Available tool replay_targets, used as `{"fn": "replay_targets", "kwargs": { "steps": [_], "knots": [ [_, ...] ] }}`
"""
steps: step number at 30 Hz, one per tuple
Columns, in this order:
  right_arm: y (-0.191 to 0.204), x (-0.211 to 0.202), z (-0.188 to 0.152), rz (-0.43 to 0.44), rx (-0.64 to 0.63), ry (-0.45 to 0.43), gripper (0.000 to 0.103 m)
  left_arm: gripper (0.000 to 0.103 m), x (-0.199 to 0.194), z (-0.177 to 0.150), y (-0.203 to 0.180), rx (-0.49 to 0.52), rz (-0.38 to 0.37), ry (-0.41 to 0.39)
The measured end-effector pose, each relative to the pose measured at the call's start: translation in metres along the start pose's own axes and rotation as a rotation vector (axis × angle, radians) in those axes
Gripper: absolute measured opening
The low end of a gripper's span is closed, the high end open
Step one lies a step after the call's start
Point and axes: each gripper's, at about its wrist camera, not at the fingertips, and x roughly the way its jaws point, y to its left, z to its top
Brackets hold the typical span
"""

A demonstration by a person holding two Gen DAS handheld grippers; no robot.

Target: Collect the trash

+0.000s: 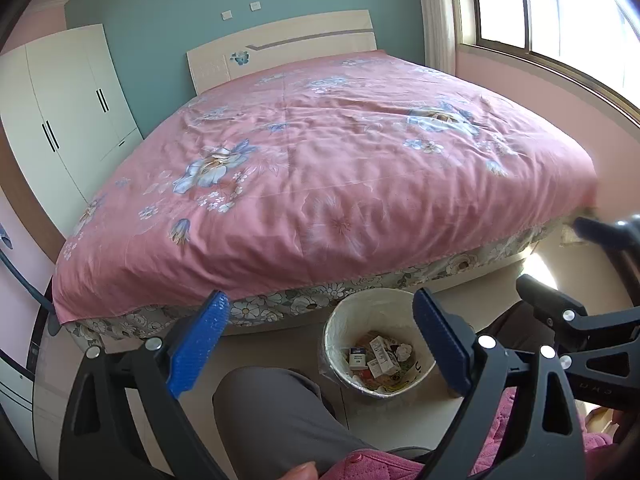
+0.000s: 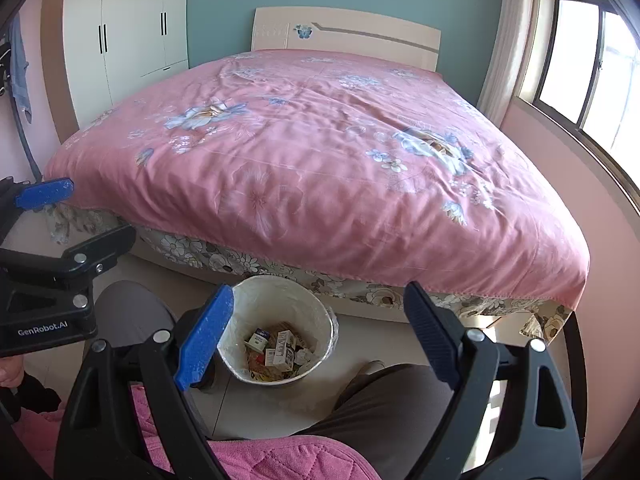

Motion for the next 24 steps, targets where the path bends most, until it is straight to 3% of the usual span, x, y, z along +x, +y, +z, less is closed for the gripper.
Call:
{"fn": "replay_targets", "kwargs": {
  "steps": [24],
  "knots": [
    [-0.0014, -0.0111, 0.0046, -0.024, -0.001, -0.033, 0.086, 0.095, -0.0082, 0.0005, 0.004, -0.02, -0.002, -0.02]
  ]
}}
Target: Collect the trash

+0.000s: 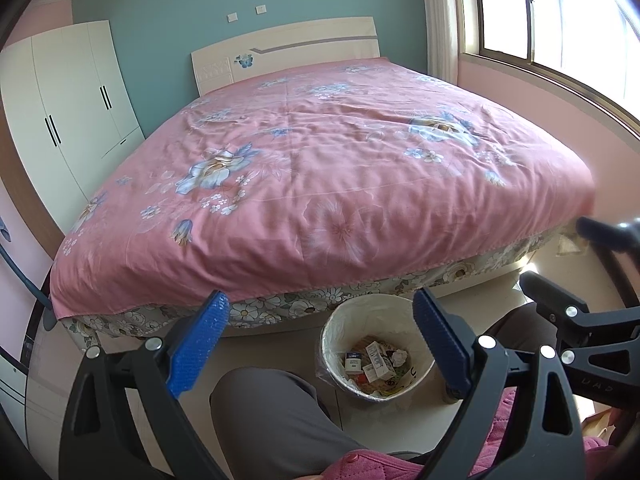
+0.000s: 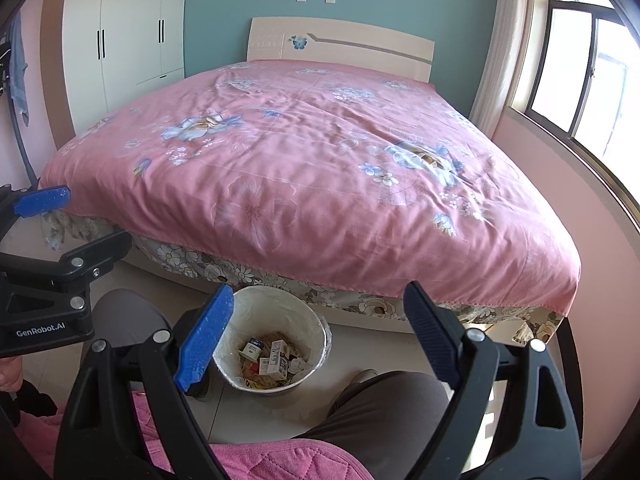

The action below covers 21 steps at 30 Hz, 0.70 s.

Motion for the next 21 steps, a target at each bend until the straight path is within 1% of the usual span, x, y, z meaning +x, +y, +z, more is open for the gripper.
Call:
{"fn": "replay_targets", "kwargs": {
  "steps": [21],
  "knots": [
    [-0.0011, 0.0007, -0.0002, 0.003, 0.003, 0.007, 0.086, 0.095, 0.0012, -0.0008, 0.0011, -0.001, 0.0, 0.006]
  ]
}}
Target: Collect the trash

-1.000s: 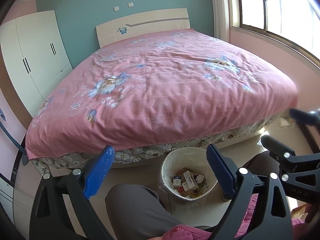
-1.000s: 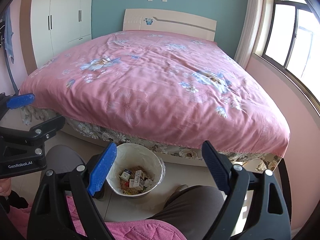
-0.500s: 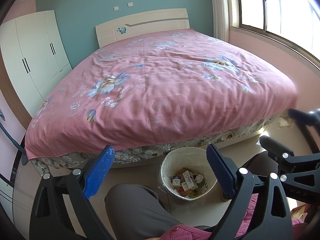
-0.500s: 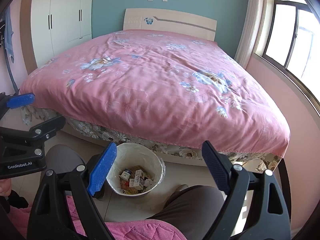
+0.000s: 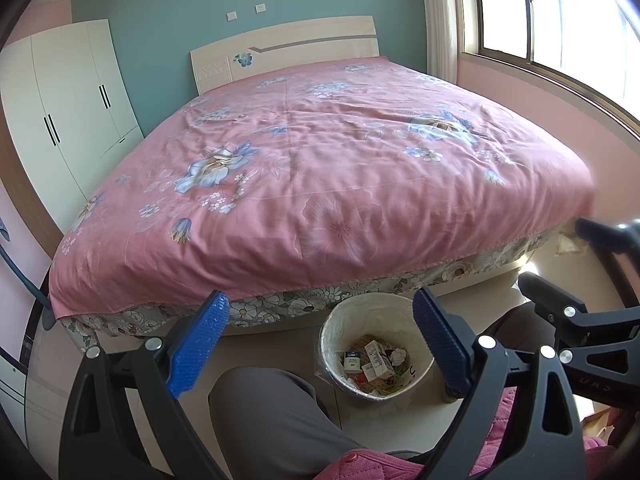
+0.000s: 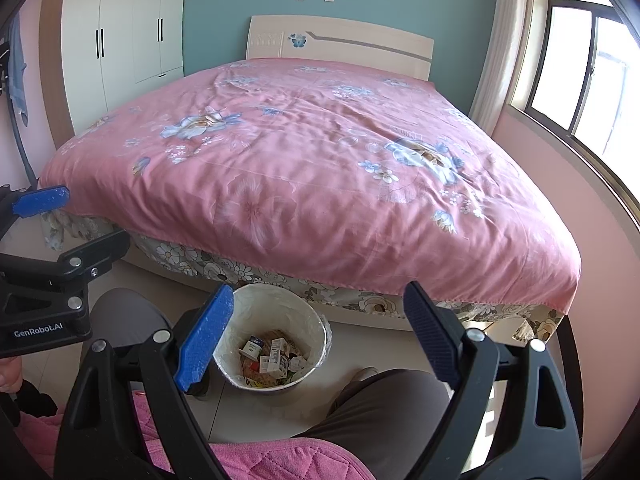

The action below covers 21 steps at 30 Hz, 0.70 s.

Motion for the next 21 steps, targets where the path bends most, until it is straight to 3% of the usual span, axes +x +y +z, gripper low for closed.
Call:
{"fn": "replay_targets", "kwargs": {
  "steps": [21],
  "knots": [
    [0.0016, 0.0041, -0.0034, 0.005, 0.009, 0.009, 0.086, 0.095, 0.0013, -0.0002, -0.0102, -0.002, 0.008, 0.002]
  ]
}}
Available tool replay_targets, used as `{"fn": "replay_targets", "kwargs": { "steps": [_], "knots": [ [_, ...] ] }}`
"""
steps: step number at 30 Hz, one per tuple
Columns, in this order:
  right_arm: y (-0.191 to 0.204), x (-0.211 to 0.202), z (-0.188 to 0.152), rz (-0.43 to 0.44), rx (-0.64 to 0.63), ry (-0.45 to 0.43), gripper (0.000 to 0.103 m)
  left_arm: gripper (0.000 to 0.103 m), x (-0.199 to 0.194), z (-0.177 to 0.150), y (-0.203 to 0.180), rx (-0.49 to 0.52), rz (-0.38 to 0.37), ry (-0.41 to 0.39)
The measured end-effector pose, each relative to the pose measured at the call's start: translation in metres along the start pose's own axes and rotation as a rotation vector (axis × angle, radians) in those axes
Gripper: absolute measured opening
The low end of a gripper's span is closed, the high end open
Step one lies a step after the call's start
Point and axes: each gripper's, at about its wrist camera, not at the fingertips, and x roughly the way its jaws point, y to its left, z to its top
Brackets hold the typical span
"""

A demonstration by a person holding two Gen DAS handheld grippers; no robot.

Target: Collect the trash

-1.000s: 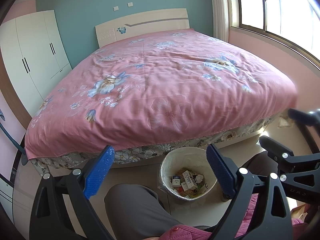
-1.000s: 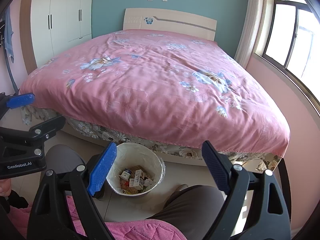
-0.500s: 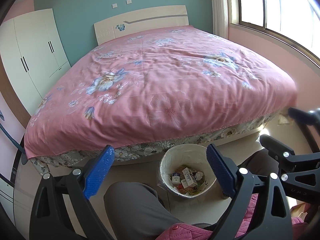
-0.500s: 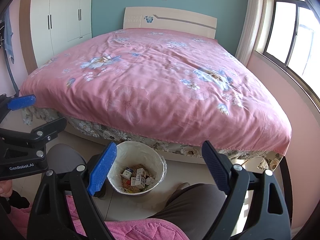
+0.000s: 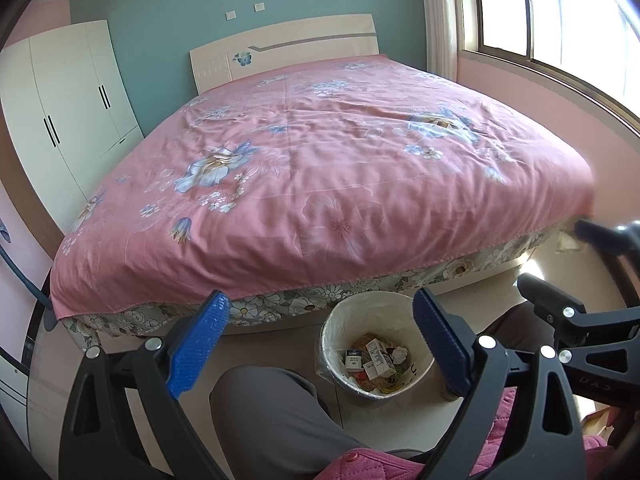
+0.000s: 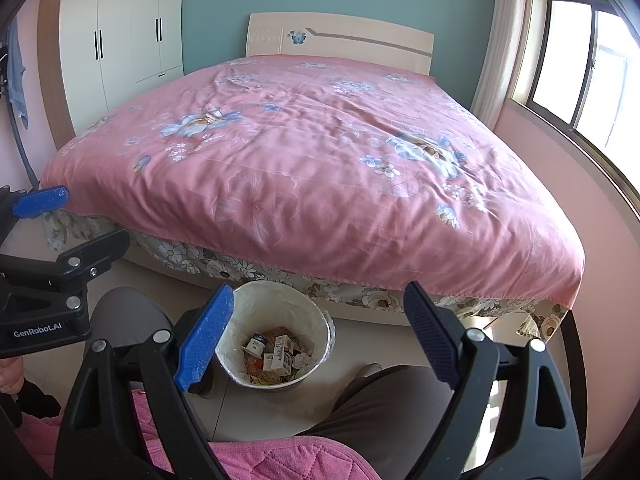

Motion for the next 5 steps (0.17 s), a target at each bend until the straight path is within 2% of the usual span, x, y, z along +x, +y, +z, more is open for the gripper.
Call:
{"fn": "replay_targets", "kwargs": {
  "steps": [5],
  "knots": [
    [0.0004, -0.0003, -0.0003, 0.0, 0.002, 0.0, 0.086, 0.095, 0.0, 0.0007, -0.0021, 0.0, -0.004, 0.003]
  ]
}}
